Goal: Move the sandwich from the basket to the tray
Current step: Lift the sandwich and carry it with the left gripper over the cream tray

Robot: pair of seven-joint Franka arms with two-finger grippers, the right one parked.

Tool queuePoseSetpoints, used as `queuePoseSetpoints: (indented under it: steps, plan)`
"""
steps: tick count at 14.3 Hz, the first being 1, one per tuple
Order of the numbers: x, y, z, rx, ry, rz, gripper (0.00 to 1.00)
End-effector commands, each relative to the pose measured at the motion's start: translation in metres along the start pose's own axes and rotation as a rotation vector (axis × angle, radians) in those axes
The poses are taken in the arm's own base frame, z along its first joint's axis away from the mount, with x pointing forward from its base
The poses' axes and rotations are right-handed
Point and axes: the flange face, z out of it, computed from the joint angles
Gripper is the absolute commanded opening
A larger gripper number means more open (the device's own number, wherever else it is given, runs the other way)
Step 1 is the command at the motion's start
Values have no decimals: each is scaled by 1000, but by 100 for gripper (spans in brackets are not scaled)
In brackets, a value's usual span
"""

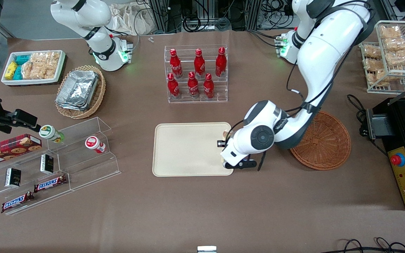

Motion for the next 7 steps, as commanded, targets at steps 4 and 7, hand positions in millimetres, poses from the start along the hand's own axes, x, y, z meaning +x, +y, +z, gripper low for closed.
queuePoseSetpoints:
  steps: [4, 7]
  plan:
    - [-2, 16, 51, 77, 18, 20, 0]
    - [-2, 16, 56, 79, 15, -16, 65]
